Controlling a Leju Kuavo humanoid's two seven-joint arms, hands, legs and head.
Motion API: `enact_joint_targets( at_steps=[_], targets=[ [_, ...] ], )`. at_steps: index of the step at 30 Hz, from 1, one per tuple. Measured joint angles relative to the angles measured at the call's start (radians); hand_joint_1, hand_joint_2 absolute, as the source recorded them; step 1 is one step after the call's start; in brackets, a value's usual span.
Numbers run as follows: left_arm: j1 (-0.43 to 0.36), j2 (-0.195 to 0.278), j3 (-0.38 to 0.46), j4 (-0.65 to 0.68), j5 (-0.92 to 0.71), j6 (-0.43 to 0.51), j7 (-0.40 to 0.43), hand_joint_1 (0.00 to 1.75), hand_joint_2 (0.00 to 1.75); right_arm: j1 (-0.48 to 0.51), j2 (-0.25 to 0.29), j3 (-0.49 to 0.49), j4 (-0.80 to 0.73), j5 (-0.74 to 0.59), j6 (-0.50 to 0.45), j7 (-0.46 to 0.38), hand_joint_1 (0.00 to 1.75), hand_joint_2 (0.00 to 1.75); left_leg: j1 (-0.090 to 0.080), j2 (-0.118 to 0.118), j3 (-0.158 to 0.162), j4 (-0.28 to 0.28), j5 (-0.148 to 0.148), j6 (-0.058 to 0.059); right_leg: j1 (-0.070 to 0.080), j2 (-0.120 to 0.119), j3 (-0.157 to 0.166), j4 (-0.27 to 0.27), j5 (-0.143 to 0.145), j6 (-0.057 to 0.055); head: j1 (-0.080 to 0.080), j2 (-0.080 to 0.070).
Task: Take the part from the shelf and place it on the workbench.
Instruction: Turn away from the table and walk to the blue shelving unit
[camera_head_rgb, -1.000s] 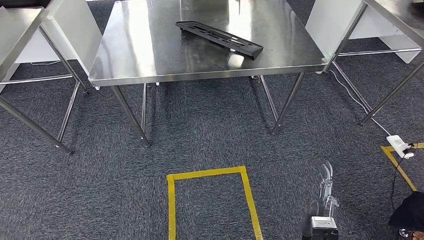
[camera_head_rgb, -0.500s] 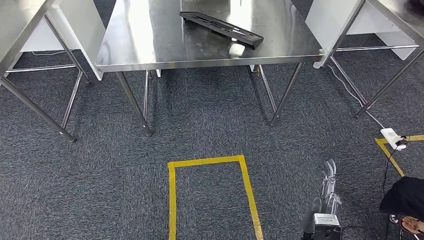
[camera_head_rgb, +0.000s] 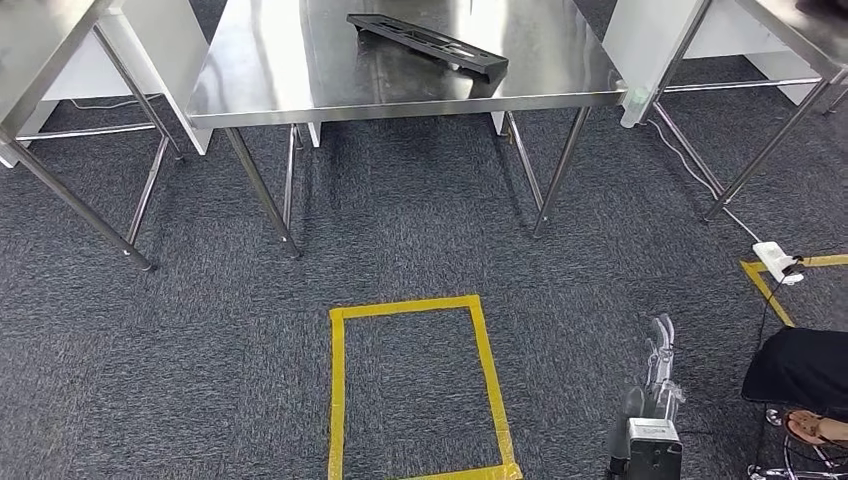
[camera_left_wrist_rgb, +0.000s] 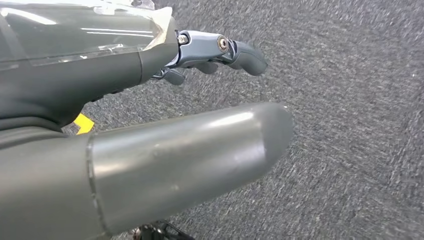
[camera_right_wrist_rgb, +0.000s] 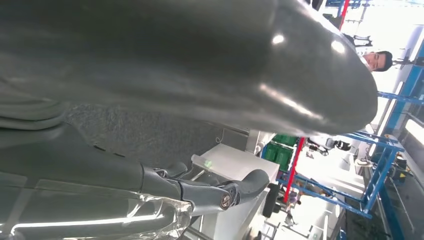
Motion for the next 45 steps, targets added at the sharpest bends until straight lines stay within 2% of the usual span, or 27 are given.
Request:
enact_joint_targets(
  at_steps=[2,5,7,9,10,12,14,15,17,19,20,22,24,25,26,27,29,30,32,34,36,37,38,40,42,43,45],
  targets=[
    [-0.001,0.001,0.000,0.000,-0.001,0.001,0.003,0.00,0.00,0.001,0.002,-0.002,0.000,0.003,0.002,0.001,0.00,0.00,-0.009,-0.002,0.038,-0.066,-0.007,0.013,-0.003,-0.002,-0.008,0.004,0.011,0.014,0.000,0.000],
    [-0.001,-0.002,-0.001,0.000,-0.001,0.007,0.007,0.00,0.00,0.011,0.005,-0.006,0.000,0.014,0.015,0.002,0.00,0.00,-0.011,0.001,0.032,-0.098,0.017,0.021,-0.005,-0.003,-0.024,0.012,0.013,0.031,0.000,0.000],
    [-0.002,-0.005,-0.001,0.000,-0.001,0.012,0.009,0.00,0.00,0.018,0.006,-0.012,0.001,0.021,0.029,0.000,0.00,0.00,-0.005,0.005,0.014,-0.115,0.043,0.024,-0.006,0.002,-0.049,0.067,-0.048,0.025,0.003,0.000],
    [-0.002,-0.009,0.000,0.000,-0.001,0.014,0.012,0.00,0.00,0.018,0.006,-0.017,0.005,0.027,0.041,-0.003,0.00,0.00,-0.006,0.008,-0.017,-0.115,0.067,0.024,-0.014,0.005,-0.078,0.174,-0.125,0.023,0.005,0.000],
    [-0.002,-0.011,0.000,0.000,-0.001,0.014,0.013,0.00,0.00,0.017,0.006,-0.019,0.007,0.029,0.046,-0.003,0.00,0.00,-0.005,0.011,-0.034,-0.113,0.079,0.022,-0.019,0.005,-0.083,0.224,-0.140,0.032,0.006,0.000],
    [-0.002,-0.014,0.000,0.000,-0.001,0.015,0.015,0.00,0.00,0.013,0.006,-0.023,0.012,0.034,0.052,-0.004,0.00,0.00,-0.001,0.014,-0.071,-0.106,0.103,0.013,-0.030,0.005,-0.056,0.252,-0.105,0.067,0.006,0.000],
    [-0.003,-0.016,0.001,0.000,-0.001,0.015,0.015,0.00,0.00,0.006,0.006,-0.027,0.015,0.035,0.055,-0.004,0.00,0.00,0.005,0.015,-0.107,-0.090,0.122,0.000,-0.041,0.006,0.030,0.153,-0.059,0.098,0.006,0.000],
    [-0.003,-0.017,0.001,-0.001,-0.001,0.016,0.015,0.00,0.00,0.002,0.007,-0.027,0.017,0.035,0.055,-0.004,0.00,0.00,0.006,0.014,-0.121,-0.081,0.131,-0.008,-0.039,0.009,0.083,0.075,-0.065,0.097,0.008,0.000],
    [-0.003,-0.018,0.001,-0.002,-0.002,0.017,0.015,0.00,0.00,-0.005,0.008,-0.029,0.020,0.036,0.056,-0.004,0.00,0.00,0.003,0.013,-0.130,-0.076,0.149,-0.021,-0.032,0.012,0.141,-0.027,-0.097,0.076,0.006,0.000],
    [-0.002,-0.019,0.002,-0.002,-0.002,0.018,0.015,0.00,0.00,-0.007,0.009,-0.031,0.022,0.036,0.056,-0.004,0.00,0.00,0.006,0.011,-0.130,-0.082,0.169,-0.031,-0.028,0.010,0.134,-0.037,-0.093,0.050,0.002,0.000],
    [0.000,-0.018,0.003,-0.002,-0.002,0.018,0.015,0.00,0.00,-0.009,0.010,-0.031,0.023,0.036,0.057,-0.005,0.00,0.00,0.009,0.011,-0.135,-0.079,0.159,-0.035,-0.029,0.008,0.124,-0.035,-0.084,0.037,0.000,0.000],
    [0.003,-0.018,0.004,-0.002,-0.002,0.018,0.016,0.00,0.00,-0.010,0.012,-0.032,0.024,0.036,0.057,-0.004,0.00,0.00,0.013,0.009,-0.152,-0.023,0.074,-0.042,-0.032,0.004,0.097,-0.033,-0.059,0.011,-0.003,0.000],
    [0.004,-0.018,0.004,-0.002,-0.002,0.018,0.016,0.00,0.00,-0.010,0.013,-0.033,0.026,0.036,0.057,-0.004,0.00,0.00,0.013,0.007,-0.174,0.102,-0.044,-0.045,-0.027,0.002,0.066,-0.030,-0.031,-0.002,-0.004,0.000],
    [0.003,-0.018,0.003,-0.002,-0.005,0.017,0.017,0.00,0.00,-0.010,0.013,-0.033,0.027,0.036,0.057,-0.004,0.00,0.00,0.013,0.006,-0.179,0.165,-0.072,-0.046,-0.024,0.001,0.050,-0.028,-0.018,-0.002,-0.004,0.000],
    [0.003,-0.018,0.003,-0.002,-0.008,0.015,0.017,0.00,0.00,-0.010,0.013,-0.034,0.027,0.036,0.056,-0.004,0.00,0.00,0.013,0.005,-0.175,0.208,-0.074,-0.045,-0.022,0.001,0.033,-0.024,-0.006,-0.001,-0.004,0.000],
    [0.003,-0.018,0.003,-0.002,-0.011,0.013,0.017,0.00,0.00,-0.010,0.013,-0.035,0.027,0.036,0.056,-0.004,0.00,0.00,0.013,0.005,-0.156,0.218,-0.052,-0.043,-0.020,0.001,0.016,-0.018,0.005,0.000,-0.004,0.000],
    [0.003,-0.017,0.003,-0.002,-0.017,0.009,0.017,0.00,0.00,-0.009,0.013,-0.038,0.027,0.034,0.055,-0.004,0.00,0.00,0.013,0.003,-0.075,0.148,0.002,-0.036,-0.019,0.001,-0.018,-0.005,0.023,0.006,-0.004,0.000],
    [0.002,-0.017,0.003,-0.002,-0.019,0.009,0.017,0.00,0.00,-0.008,0.013,-0.040,0.027,0.033,0.055,-0.004,0.00,0.00,0.013,0.002,-0.031,0.096,0.014,-0.032,-0.019,0.001,-0.029,0.000,0.029,0.009,-0.004,0.000],
    [0.000,-0.016,0.003,-0.004,-0.021,0.007,0.017,0.00,0.00,-0.007,0.014,-0.042,0.027,0.030,0.055,-0.004,0.00,0.00,0.010,-0.001,0.052,-0.023,-0.011,-0.026,-0.016,0.001,-0.041,0.006,0.038,0.017,-0.004,0.000],
    [-0.002,-0.015,0.002,-0.005,-0.025,0.006,0.015,0.00,0.00,-0.006,0.015,-0.044,0.024,0.027,0.055,-0.004,0.00,0.00,0.002,-0.002,0.085,-0.093,-0.037,-0.021,-0.015,-0.001,-0.048,0.006,0.053,0.030,-0.003,0.000],
    [-0.002,-0.017,0.002,-0.005,-0.029,0.005,0.015,0.00,0.00,-0.005,0.019,-0.047,0.020,0.026,0.055,-0.003,0.00,0.00,-0.003,0.002,0.075,-0.105,-0.025,-0.008,-0.016,-0.001,-0.055,0.005,0.065,0.043,-0.003,0.000],
    [-0.002,-0.017,0.002,-0.005,-0.031,0.004,0.015,0.00,0.00,-0.004,0.020,-0.050,0.018,0.026,0.055,-0.002,0.00,0.00,-0.003,0.005,0.067,-0.109,-0.013,0.002,-0.016,0.000,-0.064,0.019,0.054,0.044,-0.003,0.000],
    [-0.002,-0.017,0.002,-0.005,-0.032,0.002,0.016,0.00,0.00,-0.003,0.022,-0.053,0.016,0.026,0.055,-0.001,0.00,0.00,-0.002,0.008,0.058,-0.113,0.001,0.009,-0.015,0.002,-0.080,0.054,0.027,0.040,-0.002,0.000],
    [-0.002,-0.016,0.002,-0.005,-0.035,-0.001,0.017,0.00,0.00,-0.001,0.022,-0.061,0.014,0.027,0.055,0.003,0.00,0.00,-0.002,0.012,0.030,-0.113,0.024,0.017,-0.016,0.005,-0.122,0.177,-0.057,0.028,0.002,0.000],
    [-0.002,-0.017,0.002,-0.006,-0.037,-0.002,0.019,0.00,0.00,0.001,0.023,-0.067,0.014,0.028,0.056,0.005,0.00,0.00,-0.003,0.015,0.002,-0.111,0.045,0.016,-0.016,0.006,-0.132,0.271,-0.113,0.032,0.003,0.000],
    [-0.001,-0.017,0.002,-0.006,-0.038,-0.003,0.019,0.00,0.00,0.001,0.023,-0.069,0.014,0.028,0.057,0.006,0.00,0.00,-0.004,0.016,-0.010,-0.110,0.054,0.014,-0.016,0.006,-0.106,0.264,-0.118,0.039,0.003,0.000],
    [-0.001,-0.018,0.001,-0.006,-0.040,-0.003,0.019,0.00,0.00,0.000,0.023,-0.073,0.014,0.029,0.057,0.006,0.00,0.00,-0.004,0.016,-0.028,-0.103,0.068,0.008,-0.018,0.006,0.005,0.128,-0.091,0.057,0.003,0.000]
  ],
)
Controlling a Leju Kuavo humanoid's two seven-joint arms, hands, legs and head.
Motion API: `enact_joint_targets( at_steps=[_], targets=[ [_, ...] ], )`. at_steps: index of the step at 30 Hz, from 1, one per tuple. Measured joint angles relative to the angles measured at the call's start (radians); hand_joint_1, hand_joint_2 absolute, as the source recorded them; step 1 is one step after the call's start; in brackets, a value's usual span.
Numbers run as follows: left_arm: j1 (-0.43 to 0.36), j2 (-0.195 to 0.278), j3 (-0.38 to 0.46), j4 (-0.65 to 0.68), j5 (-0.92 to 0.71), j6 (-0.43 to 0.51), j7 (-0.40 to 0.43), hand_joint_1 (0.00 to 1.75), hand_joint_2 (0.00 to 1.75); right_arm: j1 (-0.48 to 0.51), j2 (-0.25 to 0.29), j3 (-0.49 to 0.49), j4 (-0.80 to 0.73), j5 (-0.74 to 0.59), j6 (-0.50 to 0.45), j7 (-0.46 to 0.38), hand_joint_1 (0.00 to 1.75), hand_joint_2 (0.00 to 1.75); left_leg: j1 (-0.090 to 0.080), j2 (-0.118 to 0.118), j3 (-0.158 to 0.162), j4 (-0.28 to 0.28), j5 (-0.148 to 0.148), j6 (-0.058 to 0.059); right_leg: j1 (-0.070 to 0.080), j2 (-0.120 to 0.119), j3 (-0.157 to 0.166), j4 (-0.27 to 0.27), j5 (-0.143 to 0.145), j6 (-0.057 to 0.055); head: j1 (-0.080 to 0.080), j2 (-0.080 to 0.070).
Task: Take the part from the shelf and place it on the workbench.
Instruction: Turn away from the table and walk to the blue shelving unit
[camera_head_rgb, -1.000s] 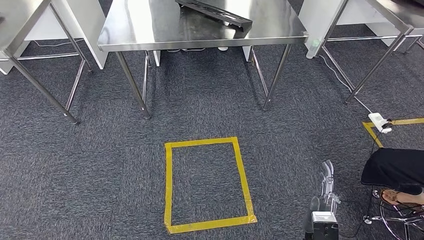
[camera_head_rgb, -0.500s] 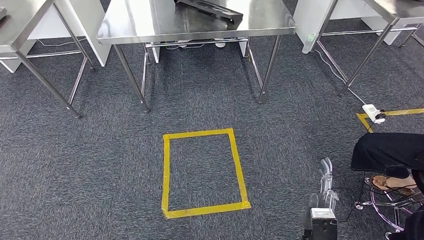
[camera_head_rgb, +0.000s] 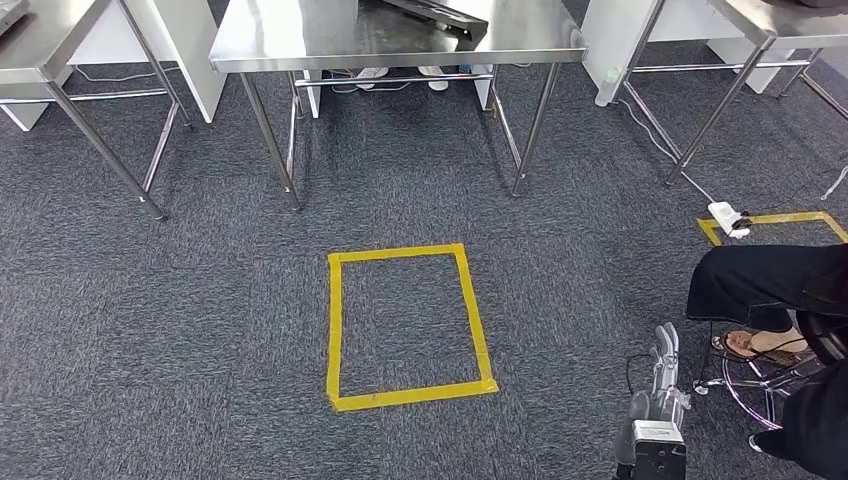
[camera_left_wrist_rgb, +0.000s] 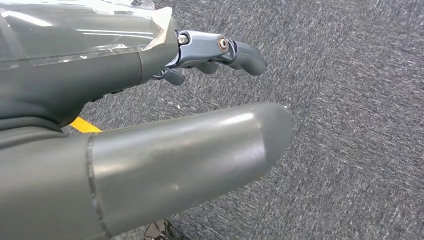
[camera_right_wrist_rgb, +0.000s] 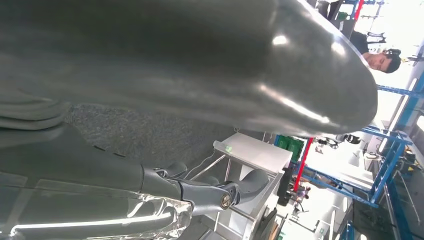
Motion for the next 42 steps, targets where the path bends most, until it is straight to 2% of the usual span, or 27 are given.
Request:
enact_joint_targets(
  at_steps=[1,2,3,5,7,8,9,11,12,13,14,16,17,18,21,24,28,35,38,39,40,42],
  targets=[
    [0.000,0.000,0.000,0.000,-0.001,0.000,0.000,0.00,0.00,-0.001,0.000,-0.001,0.000,0.000,0.000,0.000,0.00,0.00,-0.001,0.000,-0.005,0.004,0.005,-0.004,0.001,0.001,0.052,-0.079,0.013,0.002,-0.001,0.000],
    [-0.001,0.000,0.000,0.000,-0.002,0.000,0.000,0.00,0.00,-0.002,0.001,-0.002,-0.001,0.001,0.001,0.000,0.00,0.00,-0.002,-0.001,-0.009,0.008,0.009,-0.009,0.003,0.001,0.087,-0.139,0.023,0.000,0.000,0.000],
    [-0.001,0.000,-0.001,0.000,-0.003,-0.001,0.000,0.00,0.00,-0.002,0.002,-0.003,-0.003,0.001,0.001,0.000,0.00,0.00,-0.004,-0.001,-0.012,0.012,0.014,-0.014,0.004,0.002,0.100,-0.169,0.028,-0.005,0.000,0.000],
    [-0.001,0.001,-0.001,0.000,-0.005,-0.002,0.000,0.00,0.00,-0.002,0.006,-0.007,-0.006,0.002,0.003,0.000,0.00,0.00,-0.004,-0.002,-0.018,0.014,0.024,-0.025,0.008,0.003,0.091,-0.173,0.037,-0.021,0.000,0.000],
    [-0.001,0.002,-0.001,0.000,-0.010,-0.002,-0.001,0.00,0.00,-0.003,0.007,-0.012,-0.006,0.002,0.003,0.000,0.00,0.00,0.000,-0.005,-0.027,0.028,0.013,-0.036,0.001,0.002,0.084,-0.171,0.048,-0.038,-0.001,0.000],
    [0.000,0.002,-0.001,0.000,-0.011,-0.002,-0.001,0.00,0.00,-0.003,0.009,-0.013,-0.006,0.002,0.004,-0.001,0.00,0.00,0.002,-0.006,-0.040,0.059,-0.013,-0.041,-0.003,0.001,0.079,-0.173,0.054,-0.046,-0.001,0.000],
    [0.000,0.003,-0.002,0.000,-0.012,-0.002,-0.002,0.00,0.00,-0.004,0.010,-0.014,-0.006,0.003,0.004,-0.001,0.00,0.00,0.004,-0.008,-0.062,0.112,-0.051,-0.046,-0.006,0.000,0.074,-0.172,0.060,-0.053,-0.002,0.000],
    [0.000,0.003,-0.002,0.000,-0.013,-0.002,-0.002,0.00,0.00,-0.004,0.013,-0.014,-0.006,0.005,0.006,-0.002,0.00,0.00,0.005,-0.009,-0.114,0.249,-0.128,-0.053,-0.004,-0.002,0.062,-0.170,0.069,-0.059,-0.003,0.000],
    [0.000,0.003,-0.002,0.000,-0.013,-0.002,-0.002,0.00,0.00,-0.003,0.014,-0.015,-0.006,0.005,0.006,-0.002,0.00,0.00,0.005,-0.009,-0.129,0.294,-0.145,-0.055,-0.003,-0.002,0.057,-0.168,0.073,-0.058,-0.003,0.000],
    [0.000,0.003,-0.002,0.000,-0.013,-0.002,-0.002,0.00,0.00,-0.003,0.014,-0.015,-0.006,0.006,0.007,-0.002,0.00,0.00,0.005,-0.009,-0.125,0.302,-0.142,-0.055,-0.003,-0.002,0.053,-0.165,0.076,-0.056,-0.003,0.000],
    [0.000,0.003,-0.002,0.000,-0.013,-0.002,-0.002,0.00,0.00,-0.003,0.015,-0.016,-0.006,0.006,0.009,-0.003,0.00,0.00,0.005,-0.009,-0.102,0.269,-0.120,-0.053,-0.003,-0.001,0.050,-0.161,0.077,-0.055,-0.003,0.000],
    [0.000,0.005,-0.002,0.000,-0.013,-0.001,-0.003,0.00,0.00,-0.004,0.017,-0.017,-0.006,0.007,0.015,-0.005,0.00,0.00,0.005,-0.010,-0.021,0.135,-0.061,-0.045,-0.002,-0.001,0.044,-0.152,0.078,-0.052,-0.003,0.000],
    [0.000,0.005,-0.002,0.000,-0.013,0.000,-0.004,0.00,0.00,-0.005,0.018,-0.018,-0.006,0.008,0.019,-0.006,0.00,0.00,0.004,-0.011,0.010,0.076,-0.043,-0.041,0.002,-0.001,0.041,-0.148,0.078,-0.050,-0.003,0.000],
    [-0.001,0.006,-0.002,0.000,-0.013,0.000,-0.004,0.00,0.00,-0.006,0.020,-0.018,-0.006,0.008,0.022,-0.006,0.00,0.00,0.004,-0.013,0.027,0.039,-0.036,-0.037,0.007,-0.001,0.035,-0.144,0.078,-0.048,-0.002,0.000],
    [-0.001,0.003,-0.002,0.000,-0.013,0.001,-0.005,0.00,0.00,-0.008,0.022,-0.018,-0.006,0.008,0.027,-0.008,0.00,0.00,-0.004,-0.014,0.025,0.021,-0.032,-0.030,0.017,-0.001,0.016,-0.138,0.079,-0.043,-0.001,0.000],
    [-0.001,0.004,-0.002,0.000,-0.013,0.002,-0.005,0.00,0.00,-0.008,0.022,-0.018,-0.006,0.007,0.027,-0.008,0.00,0.00,-0.015,-0.013,0.019,0.021,-0.028,-0.020,0.012,-0.001,0.011,-0.140,0.086,-0.033,-0.002,0.000],
    [-0.001,0.003,-0.002,0.000,-0.013,0.002,-0.005,0.00,0.00,-0.008,0.023,-0.018,-0.006,0.007,0.027,-0.008,0.00,0.00,-0.020,-0.013,0.014,0.023,-0.023,-0.011,0.006,-0.001,0.007,-0.142,0.093,-0.023,-0.002,0.000],
    [-0.001,0.003,-0.002,0.000,-0.013,0.002,-0.005,0.00,0.00,-0.008,0.023,-0.018,-0.006,0.000,0.037,-0.007,0.00,0.00,-0.023,-0.013,0.009,0.024,-0.019,-0.006,0.002,-0.001,0.008,-0.143,0.098,-0.015,-0.002,0.000],
    [-0.002,0.003,-0.002,-0.001,-0.012,0.003,-0.006,0.00,0.00,-0.009,0.023,-0.018,-0.005,-0.025,0.067,-0.005,0.00,0.00,-0.020,-0.010,0.013,0.013,-0.009,0.008,-0.004,0.001,0.010,-0.154,0.107,-0.003,-0.003,0.000],
    [-0.002,0.003,-0.001,-0.001,-0.013,0.003,-0.007,0.00,0.00,-0.010,0.023,-0.018,-0.005,-0.033,0.077,-0.003,0.00,0.00,-0.015,-0.006,0.015,0.002,-0.001,0.015,-0.004,0.002,0.005,-0.148,0.102,-0.001,-0.003,0.000],
    [-0.002,0.002,-0.001,-0.001,-0.013,0.003,-0.008,0.00,0.00,-0.012,0.023,-0.018,-0.004,-0.039,0.084,-0.002,0.00,0.00,-0.009,-0.001,0.017,-0.010,0.007,0.020,-0.001,0.004,-0.009,-0.122,0.085,-0.005,-0.002,0.000],
    [-0.003,0.001,-0.001,-0.002,-0.013,0.003,-0.008,0.00,0.00,-0.018,0.022,-0.018,-0.001,-0.049,0.094,0.002,0.00,0.00,-0.003,0.011,0.013,-0.020,0.017,0.023,-0.003,0.005,-0.066,-0.007,0.027,-0.014,0.000,0.000]
  ],
)
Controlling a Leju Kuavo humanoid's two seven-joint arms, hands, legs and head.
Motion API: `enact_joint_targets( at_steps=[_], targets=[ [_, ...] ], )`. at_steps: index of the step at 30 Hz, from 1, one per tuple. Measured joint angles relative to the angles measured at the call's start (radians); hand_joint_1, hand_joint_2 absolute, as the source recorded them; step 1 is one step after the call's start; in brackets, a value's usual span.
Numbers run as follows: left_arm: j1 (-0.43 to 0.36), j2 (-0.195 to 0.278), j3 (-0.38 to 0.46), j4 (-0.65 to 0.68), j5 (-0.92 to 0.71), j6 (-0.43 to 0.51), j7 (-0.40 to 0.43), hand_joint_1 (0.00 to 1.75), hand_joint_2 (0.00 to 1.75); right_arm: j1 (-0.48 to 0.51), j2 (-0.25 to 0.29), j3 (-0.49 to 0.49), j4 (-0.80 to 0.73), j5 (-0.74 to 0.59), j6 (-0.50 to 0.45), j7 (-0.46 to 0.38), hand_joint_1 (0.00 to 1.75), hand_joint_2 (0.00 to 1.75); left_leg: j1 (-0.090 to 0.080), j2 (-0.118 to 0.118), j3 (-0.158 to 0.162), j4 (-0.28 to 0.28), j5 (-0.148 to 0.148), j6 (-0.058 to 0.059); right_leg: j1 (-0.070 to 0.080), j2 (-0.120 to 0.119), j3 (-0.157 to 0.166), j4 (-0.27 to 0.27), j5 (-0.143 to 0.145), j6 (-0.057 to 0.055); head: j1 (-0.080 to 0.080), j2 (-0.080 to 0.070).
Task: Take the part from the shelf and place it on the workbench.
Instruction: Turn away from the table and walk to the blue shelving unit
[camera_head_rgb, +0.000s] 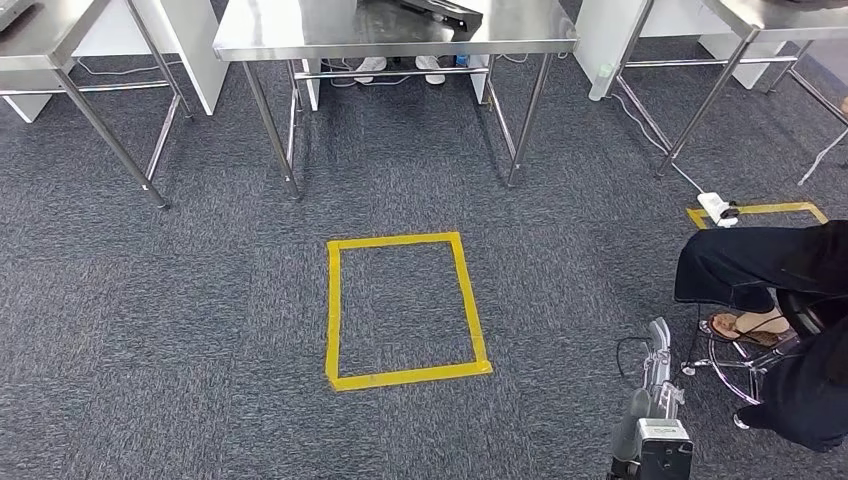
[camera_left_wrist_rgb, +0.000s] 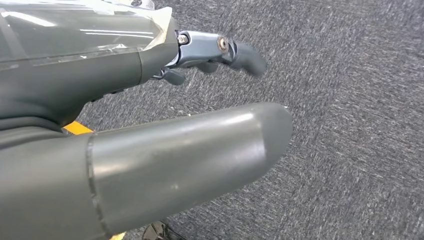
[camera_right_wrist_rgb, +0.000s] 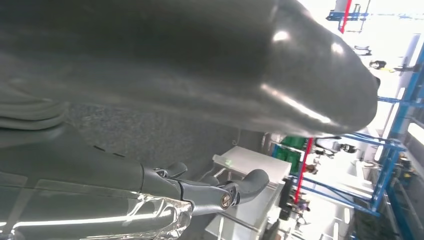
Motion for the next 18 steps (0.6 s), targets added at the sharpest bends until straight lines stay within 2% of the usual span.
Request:
enact_joint_targets(
  at_steps=[2,3,4,6,7,8,9,11,12,13,15,16,17,18],
  targets=[
    [0.000,-0.001,0.001,0.000,0.000,0.000,0.000,0.00,0.00,-0.004,0.000,0.000,0.004,-0.005,0.004,0.003,0.00,0.00,0.001,0.014,-0.007,0.001,0.003,-0.005,-0.005,0.000,-0.050,0.114,-0.042,0.003,0.000,0.000],
    [0.000,-0.002,0.002,0.000,0.000,0.000,0.000,0.00,0.00,-0.005,0.000,0.000,0.006,-0.006,0.005,0.004,0.00,0.00,0.003,0.021,-0.009,0.001,0.004,-0.008,-0.009,-0.001,-0.050,0.124,-0.041,0.012,0.000,0.000],
    [0.000,-0.002,0.002,0.000,0.000,0.000,0.000,0.00,0.00,-0.008,0.000,0.000,0.008,-0.008,0.006,0.005,0.00,0.00,0.006,0.029,-0.010,0.003,0.004,-0.014,-0.014,-0.004,-0.028,0.091,-0.025,0.024,0.000,0.000],
    [0.001,-0.003,0.002,-0.001,0.000,0.000,0.000,0.00,0.00,-0.016,-0.001,0.000,0.012,-0.011,0.007,0.007,0.00,0.00,0.012,0.044,-0.013,0.014,0.000,-0.031,-0.023,-0.033,0.049,-0.048,0.023,0.048,0.001,0.000],
    [0.001,-0.002,0.003,-0.001,0.000,0.000,0.000,0.00,0.00,-0.022,-0.001,0.000,0.014,-0.012,0.008,0.008,0.00,0.00,0.013,0.051,-0.014,0.022,-0.005,-0.041,-0.023,-0.047,0.078,-0.103,0.040,0.051,0.001,0.000],
    [0.001,-0.001,0.003,-0.002,0.000,0.000,-0.001,0.00,0.00,-0.026,-0.001,-0.001,0.016,-0.013,0.009,0.010,0.00,0.00,0.012,0.057,-0.015,0.029,-0.010,-0.050,-0.022,-0.056,0.091,-0.132,0.047,0.045,0.001,0.000],
    [0.000,-0.001,0.003,-0.002,0.000,0.000,-0.001,0.00,0.00,-0.030,-0.002,-0.001,0.018,-0.014,0.010,0.011,0.00,0.00,0.010,0.062,-0.013,0.032,-0.013,-0.057,-0.018,-0.055,0.089,-0.135,0.046,0.033,0.001,0.000],
    [-0.002,-0.003,0.003,-0.002,0.000,0.000,-0.002,0.00,0.00,-0.033,-0.002,-0.002,0.021,-0.014,0.012,0.012,0.00,0.00,0.015,0.069,-0.010,0.033,-0.015,-0.067,-0.018,-0.035,0.084,-0.131,0.050,0.009,0.000,0.000],
    [-0.002,-0.003,0.003,-0.002,0.000,0.000,-0.002,0.00,0.00,-0.036,-0.003,-0.003,0.022,-0.014,0.013,0.012,0.00,0.00,0.020,0.059,-0.012,0.042,-0.026,-0.072,-0.019,-0.026,0.083,-0.130,0.053,0.000,0.000,0.000],
    [-0.002,-0.004,0.004,-0.002,0.000,0.000,-0.002,0.00,0.00,-0.042,-0.003,-0.003,0.025,-0.015,0.014,0.012,0.00,0.00,0.023,0.040,-0.023,0.067,-0.049,-0.076,-0.019,-0.016,0.081,-0.129,0.058,-0.009,0.000,0.000],
    [0.000,-0.004,0.004,-0.002,0.000,0.000,-0.002,0.00,0.00,-0.056,-0.003,-0.003,0.031,-0.015,0.014,0.012,0.00,0.00,0.025,-0.005,-0.068,0.175,-0.125,-0.080,-0.015,0.003,0.074,-0.129,0.067,-0.023,0.000,0.000],
    [0.000,-0.005,0.004,-0.002,0.000,0.000,-0.002,0.00,0.00,-0.063,-0.004,-0.002,0.036,-0.015,0.014,0.012,0.00,0.00,0.024,-0.016,-0.098,0.246,-0.162,-0.078,-0.011,0.013,0.069,-0.129,0.070,-0.028,0.000,0.000],
    [0.001,-0.005,0.005,-0.002,0.000,0.000,-0.003,0.00,0.00,-0.067,-0.005,-0.002,0.042,-0.016,0.014,0.012,0.00,0.00,0.024,-0.021,-0.122,0.302,-0.183,-0.075,-0.007,0.024,0.065,-0.128,0.072,-0.032,0.000,0.000],
    [0.001,-0.005,0.005,-0.002,0.001,0.000,-0.004,0.00,0.00,-0.069,-0.007,-0.001,0.048,-0.017,0.015,0.011,0.00,0.00,0.023,-0.023,-0.133,0.328,-0.185,-0.070,-0.003,0.037,0.063,-0.128,0.074,-0.034,0.000,0.000]
  ],
)
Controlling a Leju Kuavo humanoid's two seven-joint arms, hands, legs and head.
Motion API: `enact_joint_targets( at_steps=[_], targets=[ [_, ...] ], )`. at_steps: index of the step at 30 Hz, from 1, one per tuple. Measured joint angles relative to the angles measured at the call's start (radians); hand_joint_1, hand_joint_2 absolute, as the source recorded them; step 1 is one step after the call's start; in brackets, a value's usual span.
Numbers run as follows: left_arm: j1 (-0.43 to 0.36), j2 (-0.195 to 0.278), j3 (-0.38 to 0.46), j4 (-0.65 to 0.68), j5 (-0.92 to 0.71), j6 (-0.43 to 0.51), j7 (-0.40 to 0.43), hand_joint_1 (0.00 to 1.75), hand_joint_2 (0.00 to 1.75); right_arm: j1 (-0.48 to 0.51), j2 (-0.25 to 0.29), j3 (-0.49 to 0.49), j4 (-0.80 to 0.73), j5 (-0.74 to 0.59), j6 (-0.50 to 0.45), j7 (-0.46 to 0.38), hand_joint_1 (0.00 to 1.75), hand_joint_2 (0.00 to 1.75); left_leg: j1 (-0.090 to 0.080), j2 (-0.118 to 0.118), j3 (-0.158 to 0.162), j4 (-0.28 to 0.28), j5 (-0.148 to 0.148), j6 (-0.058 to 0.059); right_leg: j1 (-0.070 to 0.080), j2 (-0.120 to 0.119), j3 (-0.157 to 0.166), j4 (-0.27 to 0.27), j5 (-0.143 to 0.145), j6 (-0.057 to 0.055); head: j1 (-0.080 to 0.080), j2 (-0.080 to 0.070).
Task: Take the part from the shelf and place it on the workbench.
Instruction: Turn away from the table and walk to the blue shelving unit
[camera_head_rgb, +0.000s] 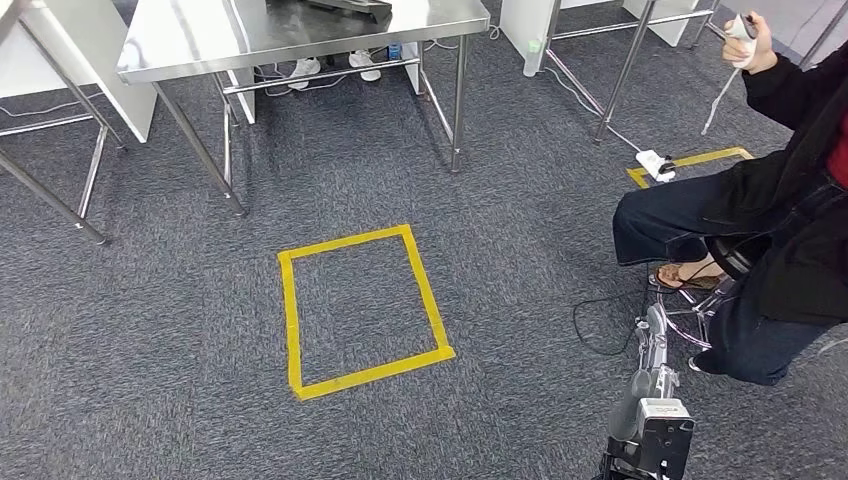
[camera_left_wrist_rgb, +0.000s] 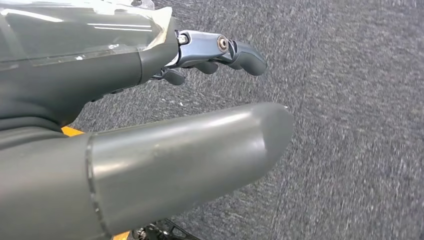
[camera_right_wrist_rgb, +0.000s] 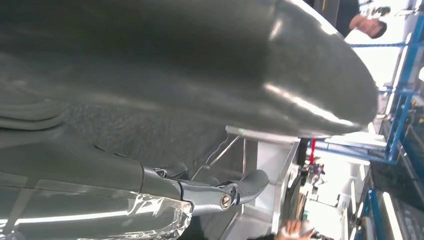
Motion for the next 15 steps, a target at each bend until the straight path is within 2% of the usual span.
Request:
enact_joint_targets(
  at_steps=[1,2,4,5,6,8,9,10,12,14,15],
  targets=[
    [0.000,-0.001,0.000,0.000,0.000,0.000,-0.001,0.00,0.00,-0.002,-0.002,0.000,0.005,-0.002,0.001,-0.001,0.00,0.00,-0.002,-0.003,0.009,-0.014,0.019,0.007,0.004,0.013,-0.001,0.000,0.001,-0.001,0.000,0.000],
    [0.000,-0.001,0.001,0.000,0.001,0.000,-0.003,0.00,0.00,-0.003,-0.003,0.001,0.010,-0.004,0.001,-0.002,0.00,0.00,-0.004,-0.013,0.036,-0.068,0.053,0.017,0.007,0.027,0.000,0.000,0.003,-0.001,0.000,0.000],
    [0.001,0.000,0.004,0.000,0.001,0.000,-0.005,0.00,0.00,-0.008,-0.005,0.005,0.019,-0.009,0.002,-0.004,0.00,0.00,-0.007,-0.064,0.105,-0.206,0.115,0.041,0.010,0.052,-0.001,0.001,0.006,0.004,0.001,0.000],
    [0.001,0.000,0.005,0.000,0.001,0.000,-0.007,0.00,0.00,-0.011,-0.006,0.007,0.023,-0.010,0.002,-0.006,0.00,0.00,-0.010,-0.085,0.127,-0.251,0.130,0.048,0.009,0.064,-0.003,0.001,0.008,0.007,0.001,0.000],
    [0.001,0.000,0.007,0.000,0.001,0.001,-0.008,0.00,0.00,-0.014,-0.007,0.009,0.027,-0.011,0.002,-0.007,0.00,0.00,-0.012,-0.097,0.137,-0.272,0.133,0.053,0.007,0.075,-0.007,0.001,0.011,0.012,0.001,0.000],
    [-0.001,-0.001,0.012,0.000,0.003,0.001,-0.012,0.00,0.00,-0.015,-0.010,0.012,0.033,-0.013,0.001,-0.009,0.00,0.00,-0.016,-0.077,0.140,-0.283,0.137,0.053,0.006,0.096,-0.018,0.000,0.019,0.025,0.000,0.000],
    [-0.003,-0.002,0.013,0.000,0.003,0.001,-0.013,0.00,0.00,-0.016,-0.013,0.013,0.036,-0.015,0.001,-0.010,0.00,0.00,-0.015,-0.063,0.142,-0.292,0.143,0.052,0.007,0.088,-0.026,0.005,0.018,0.028,0.001,0.000],
    [-0.004,-0.003,0.016,0.000,0.005,0.001,-0.015,0.00,0.00,-0.018,-0.016,0.015,0.039,-0.017,0.000,-0.011,0.00,0.00,-0.014,-0.048,0.143,-0.301,0.149,0.052,0.010,0.066,-0.040,0.024,0.008,0.029,0.003,0.000],
    [-0.004,-0.005,0.021,0.000,0.008,0.001,-0.017,0.00,0.00,-0.029,-0.025,0.021,0.048,-0.023,-0.002,-0.012,0.00,0.00,-0.013,-0.014,0.143,-0.312,0.157,0.053,0.011,0.005,-0.091,0.122,-0.042,0.022,0.007,0.000],
    [-0.002,-0.007,0.027,0.000,0.014,0.004,-0.018,0.00,0.00,-0.039,-0.033,0.031,0.064,-0.029,-0.003,-0.013,0.00,0.00,-0.016,0.021,0.138,-0.312,0.158,0.054,0.008,-0.021,-0.148,0.251,-0.096,0.024,0.009,0.000],
    [-0.002,-0.009,0.029,0.000,0.017,0.006,-0.018,0.00,0.00,-0.042,-0.037,0.036,0.074,-0.033,-0.003,-0.013,0.00,0.00,-0.017,0.038,0.136,-0.312,0.159,0.054,0.005,-0.025,-0.156,0.281,-0.106,0.030,0.009,0.000]
  ],
)
